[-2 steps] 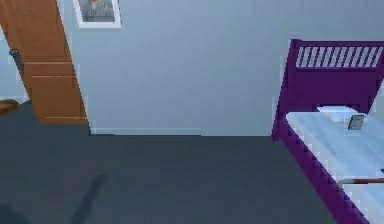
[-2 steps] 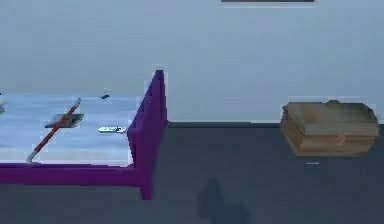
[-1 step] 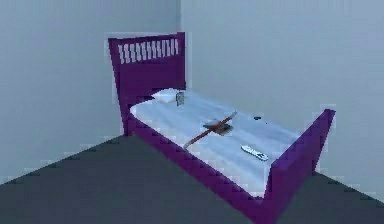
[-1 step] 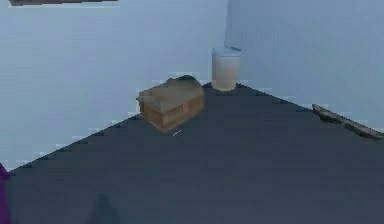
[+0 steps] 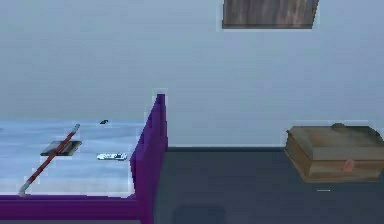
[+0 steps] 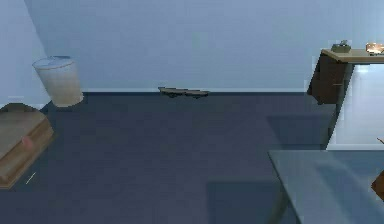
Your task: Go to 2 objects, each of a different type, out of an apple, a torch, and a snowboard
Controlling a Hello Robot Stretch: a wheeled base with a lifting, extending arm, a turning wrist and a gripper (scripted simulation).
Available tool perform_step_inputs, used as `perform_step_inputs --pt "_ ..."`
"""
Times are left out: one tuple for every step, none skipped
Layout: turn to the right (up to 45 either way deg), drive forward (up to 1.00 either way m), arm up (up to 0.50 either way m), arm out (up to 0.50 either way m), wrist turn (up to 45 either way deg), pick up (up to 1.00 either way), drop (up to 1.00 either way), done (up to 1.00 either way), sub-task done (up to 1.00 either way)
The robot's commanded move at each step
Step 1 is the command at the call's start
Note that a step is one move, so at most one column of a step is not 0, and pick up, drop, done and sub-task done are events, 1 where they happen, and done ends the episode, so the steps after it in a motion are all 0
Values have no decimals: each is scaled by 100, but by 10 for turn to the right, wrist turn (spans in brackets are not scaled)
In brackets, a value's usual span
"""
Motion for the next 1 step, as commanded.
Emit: perform_step_inputs --pt "0 15 0 0 0 0 0 0 0"
